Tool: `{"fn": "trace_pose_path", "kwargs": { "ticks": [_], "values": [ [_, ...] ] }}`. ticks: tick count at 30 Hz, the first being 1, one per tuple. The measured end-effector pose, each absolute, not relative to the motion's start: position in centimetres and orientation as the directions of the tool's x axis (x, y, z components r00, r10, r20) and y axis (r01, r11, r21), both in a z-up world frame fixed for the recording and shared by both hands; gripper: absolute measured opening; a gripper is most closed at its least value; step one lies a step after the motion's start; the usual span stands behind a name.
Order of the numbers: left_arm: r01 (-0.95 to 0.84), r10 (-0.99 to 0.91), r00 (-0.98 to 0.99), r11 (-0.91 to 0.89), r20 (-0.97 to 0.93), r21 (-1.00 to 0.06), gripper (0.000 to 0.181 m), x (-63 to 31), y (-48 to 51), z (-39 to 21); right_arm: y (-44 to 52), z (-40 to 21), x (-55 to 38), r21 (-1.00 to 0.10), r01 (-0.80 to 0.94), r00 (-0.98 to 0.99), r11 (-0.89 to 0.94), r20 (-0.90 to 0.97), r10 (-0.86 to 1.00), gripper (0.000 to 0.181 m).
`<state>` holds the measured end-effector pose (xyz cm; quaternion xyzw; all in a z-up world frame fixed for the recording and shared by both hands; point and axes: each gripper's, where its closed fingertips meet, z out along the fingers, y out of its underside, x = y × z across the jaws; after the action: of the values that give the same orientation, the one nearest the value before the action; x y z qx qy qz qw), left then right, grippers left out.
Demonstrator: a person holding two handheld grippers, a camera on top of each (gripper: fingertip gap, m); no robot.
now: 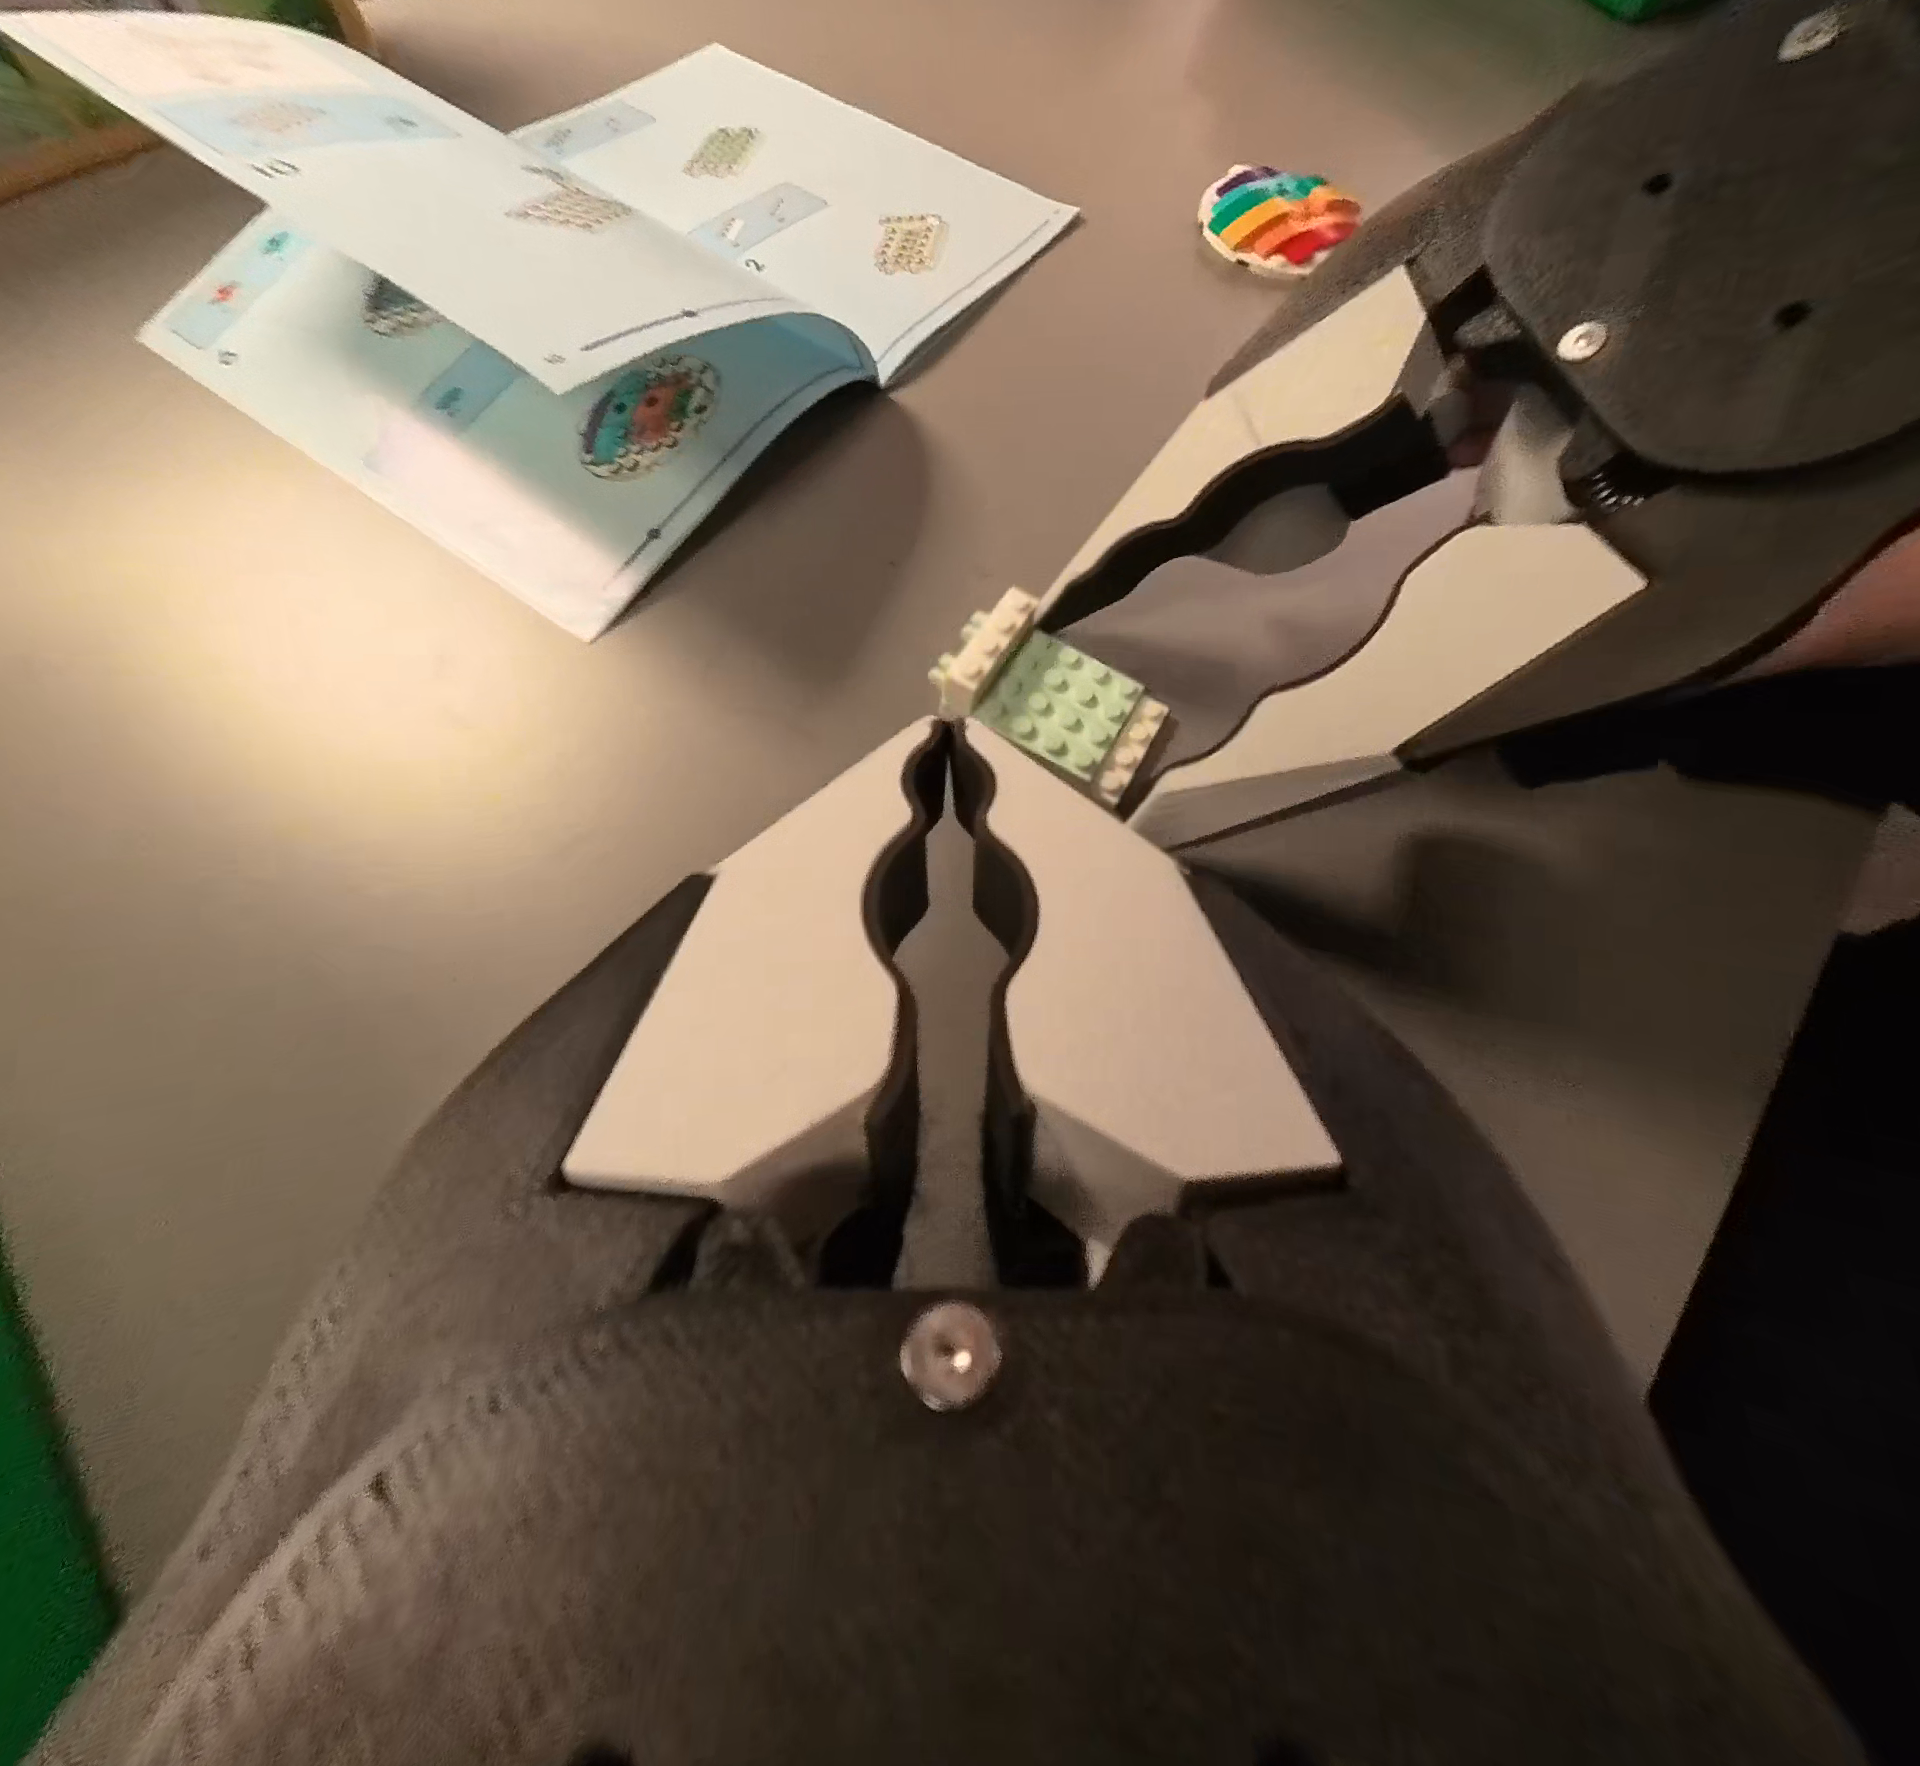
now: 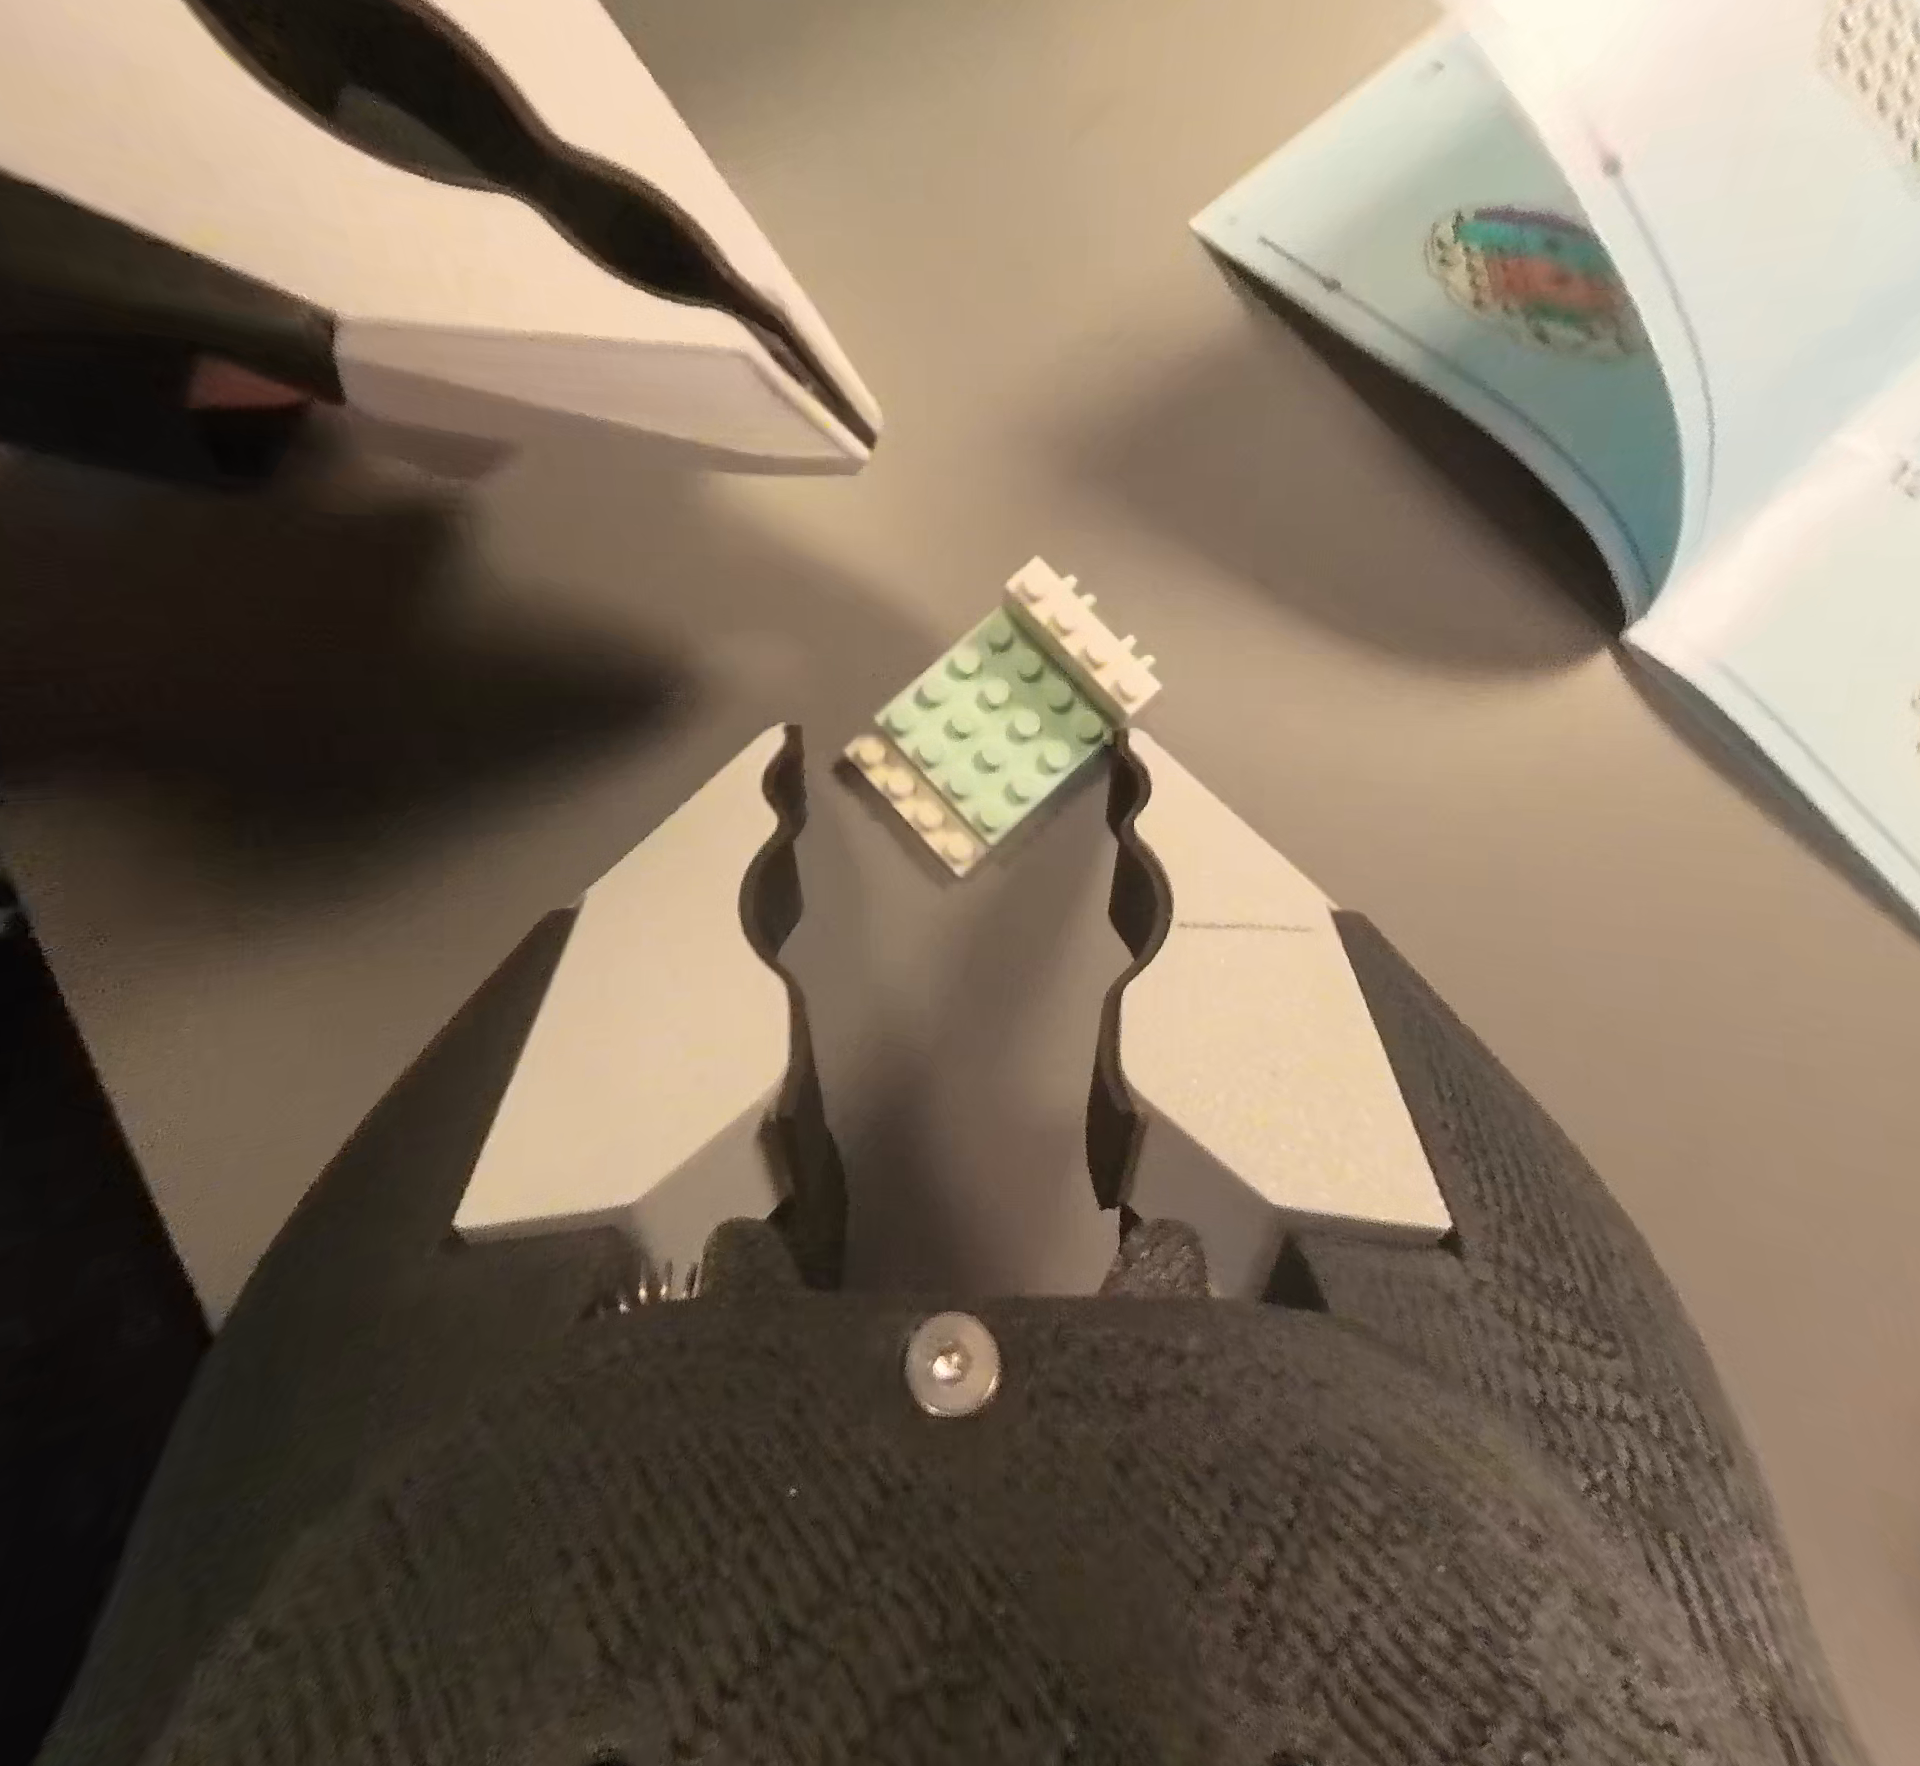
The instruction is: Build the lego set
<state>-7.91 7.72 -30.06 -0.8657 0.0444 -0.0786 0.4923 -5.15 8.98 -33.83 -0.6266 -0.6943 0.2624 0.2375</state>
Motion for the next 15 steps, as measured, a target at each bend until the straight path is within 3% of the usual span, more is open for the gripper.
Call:
{"fn": "trace_pose_path", "kwargs": {
  "ticks": [1, 7, 9, 12, 15],
  "values": [
    [-0.001, -0.140, 0.987, -0.502, 0.080, -0.865, 0.000, -8.2, 7.6, -29.9, 8.7, -33.8, -5.6, -0.665, 0.743, -0.106, 0.081, 0.003, 0.994, 0.057],
    [-0.036, -0.160, 0.986, -0.456, 0.042, -0.889, 0.016, -8.8, 6.6, -29.1, 7.5, -33.7, -6.7, -0.679, 0.714, -0.203, 0.170, 0.033, 0.979, 0.045],
    [-0.095, -0.274, 0.961, -0.429, 0.029, -0.899, 0.023, -7.5, 6.2, -28.9, 7.4, -33.6, -6.3, -0.674, 0.688, -0.308, 0.269, 0.063, 0.949, 0.040],
    [-0.198, -0.445, 0.896, -0.385, -0.007, -0.901, 0.057, -5.1, 5.4, -28.8, 6.3, -32.8, -4.0, -0.677, 0.576, -0.579, 0.459, 0.059, 0.813, 0.036],
    [-0.314, -0.561, 0.826, -0.368, -0.061, -0.875, 0.065, -3.3, 5.2, -29.8, 4.4, -31.3, -1.0, -0.703, 0.422, -0.771, 0.573, 0.055, 0.634, 0.036]
  ]
}}
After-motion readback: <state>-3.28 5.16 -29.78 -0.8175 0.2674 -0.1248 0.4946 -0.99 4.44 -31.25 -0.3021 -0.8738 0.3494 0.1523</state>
